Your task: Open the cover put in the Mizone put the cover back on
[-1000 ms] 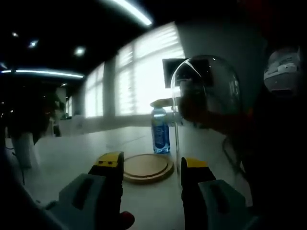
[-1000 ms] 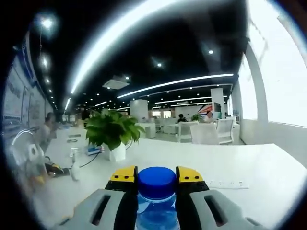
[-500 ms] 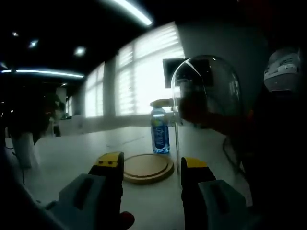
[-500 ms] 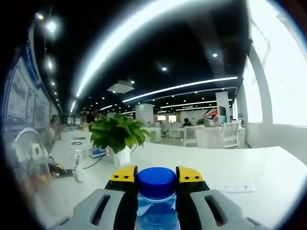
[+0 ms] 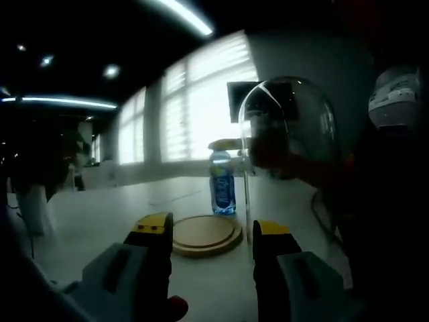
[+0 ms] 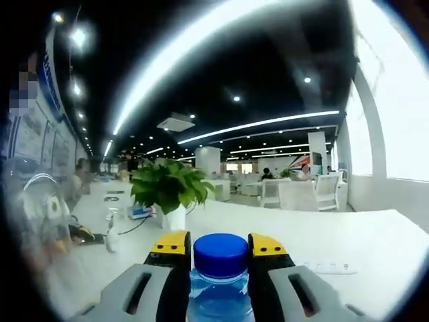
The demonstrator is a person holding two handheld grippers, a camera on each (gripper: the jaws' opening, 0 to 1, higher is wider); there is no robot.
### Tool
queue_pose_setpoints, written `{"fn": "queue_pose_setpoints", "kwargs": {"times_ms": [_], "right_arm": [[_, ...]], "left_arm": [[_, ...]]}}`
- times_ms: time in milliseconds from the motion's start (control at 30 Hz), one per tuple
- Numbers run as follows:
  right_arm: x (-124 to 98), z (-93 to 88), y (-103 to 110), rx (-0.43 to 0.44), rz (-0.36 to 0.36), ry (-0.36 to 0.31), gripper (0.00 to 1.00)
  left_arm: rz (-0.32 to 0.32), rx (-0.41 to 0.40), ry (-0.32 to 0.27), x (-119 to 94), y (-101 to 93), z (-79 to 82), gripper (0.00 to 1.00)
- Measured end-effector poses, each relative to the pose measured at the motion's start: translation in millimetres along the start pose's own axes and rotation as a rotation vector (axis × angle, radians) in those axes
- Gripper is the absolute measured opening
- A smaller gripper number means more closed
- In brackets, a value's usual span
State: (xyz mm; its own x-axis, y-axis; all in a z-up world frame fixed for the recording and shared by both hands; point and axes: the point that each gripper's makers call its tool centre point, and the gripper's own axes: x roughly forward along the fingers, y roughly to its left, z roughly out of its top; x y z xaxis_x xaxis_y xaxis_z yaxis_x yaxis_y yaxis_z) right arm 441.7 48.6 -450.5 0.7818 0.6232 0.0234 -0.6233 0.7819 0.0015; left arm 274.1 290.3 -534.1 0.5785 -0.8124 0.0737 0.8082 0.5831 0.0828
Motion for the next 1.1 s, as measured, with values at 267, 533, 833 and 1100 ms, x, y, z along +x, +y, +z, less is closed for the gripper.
{"fn": "queue_pose_setpoints", "kwargs": {"times_ms": [267, 533, 833, 1100], "right_arm": [[-1.4, -1.5, -2.3, 0.001, -0.050, 0.052, 0.23], [-2.9, -2.3, 0.3, -0.008, -0.047, 0.065, 0.22], [-3.5, -2.0, 2.1, -0.016, -0.041, 0.067, 0.22], [-2.5, -1.8, -2.1, -0.009, -0.041, 0.016, 0.23]], "left_arm": [[-0.001, -0.001, 0.001, -0.2, 0.6, -0.2, 0.39], [-0.003, -0.003, 0.000, -0.2, 0.7, -0.1, 0.39], [-0.003, -0.002, 0.003, 0.0, 0.4, -0.8, 0.39], [-0.003, -0.003, 0.002, -0.4, 0.3, -0.4, 0.39]]}}
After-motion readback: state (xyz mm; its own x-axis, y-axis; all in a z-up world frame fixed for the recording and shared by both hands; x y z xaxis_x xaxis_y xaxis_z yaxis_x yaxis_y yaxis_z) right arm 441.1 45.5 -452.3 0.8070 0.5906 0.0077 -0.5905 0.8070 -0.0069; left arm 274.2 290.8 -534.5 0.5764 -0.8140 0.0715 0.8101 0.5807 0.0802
